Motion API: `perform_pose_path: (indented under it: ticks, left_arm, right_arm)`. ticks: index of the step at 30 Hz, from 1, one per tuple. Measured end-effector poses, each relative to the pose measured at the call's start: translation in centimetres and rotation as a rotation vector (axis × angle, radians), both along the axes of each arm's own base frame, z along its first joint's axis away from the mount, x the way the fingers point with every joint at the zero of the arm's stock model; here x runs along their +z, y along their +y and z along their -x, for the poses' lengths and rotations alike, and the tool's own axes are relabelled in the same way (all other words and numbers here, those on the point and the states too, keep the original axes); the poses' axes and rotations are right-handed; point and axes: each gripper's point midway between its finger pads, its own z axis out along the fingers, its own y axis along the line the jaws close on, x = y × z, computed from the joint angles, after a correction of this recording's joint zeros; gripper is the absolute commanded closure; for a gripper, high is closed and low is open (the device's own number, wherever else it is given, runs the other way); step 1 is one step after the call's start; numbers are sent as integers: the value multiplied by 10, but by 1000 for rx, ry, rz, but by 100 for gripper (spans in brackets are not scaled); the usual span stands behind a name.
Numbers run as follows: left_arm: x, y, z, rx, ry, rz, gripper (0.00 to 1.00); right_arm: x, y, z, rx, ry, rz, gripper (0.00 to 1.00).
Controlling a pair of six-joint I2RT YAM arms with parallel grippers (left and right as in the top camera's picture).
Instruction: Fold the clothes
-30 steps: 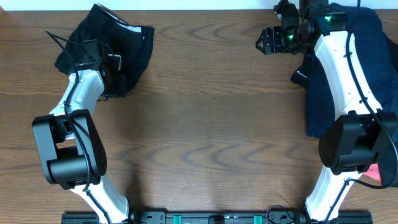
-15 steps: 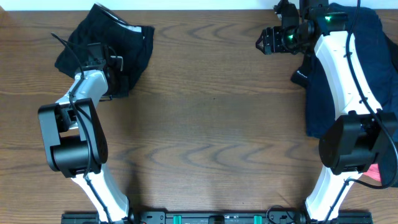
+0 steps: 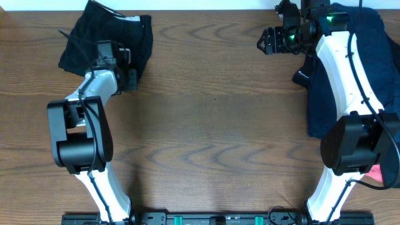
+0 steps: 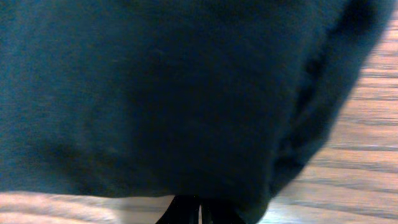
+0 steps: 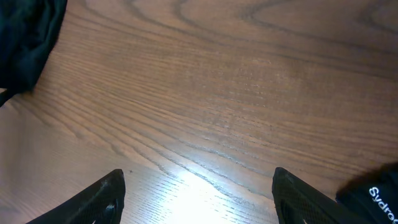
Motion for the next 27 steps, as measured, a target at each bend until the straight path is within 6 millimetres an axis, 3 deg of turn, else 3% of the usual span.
perform_pose_path:
  ticks: [8,12,14,16,18,20,23,24,27]
  left_arm:
    - [0,-4,-1,1,-2,9,94]
    - [0,-1,3,29,12,20,94]
    - [2,-2,10,39,35,25,85]
    - [11,-2,17,46,48,30,67]
    - [30,-3,23,44,41,28,52]
    - [59,-3,30,58,15,34,40]
    - [111,-4,45,73,-47,38,7]
    - [125,-5,51,83,-62,43,2]
    - [175,-7,73,109,-140,56,2]
  right_arm:
    - [0,0,0,0,0,0,27]
    - [0,0,0,1,-2,0,21]
    - [0,0,0,1,-2,0,16]
    - [0,1,0,3,-2,-3,9]
    - [1,1,0,5,-2,-6,1]
    - [1,1,0,7,-4,-7,1]
    - [9,2,1,9,-24,-9,1]
    - [17,2,2,9,-39,-11,1]
    - [49,1,10,10,-103,-16,1]
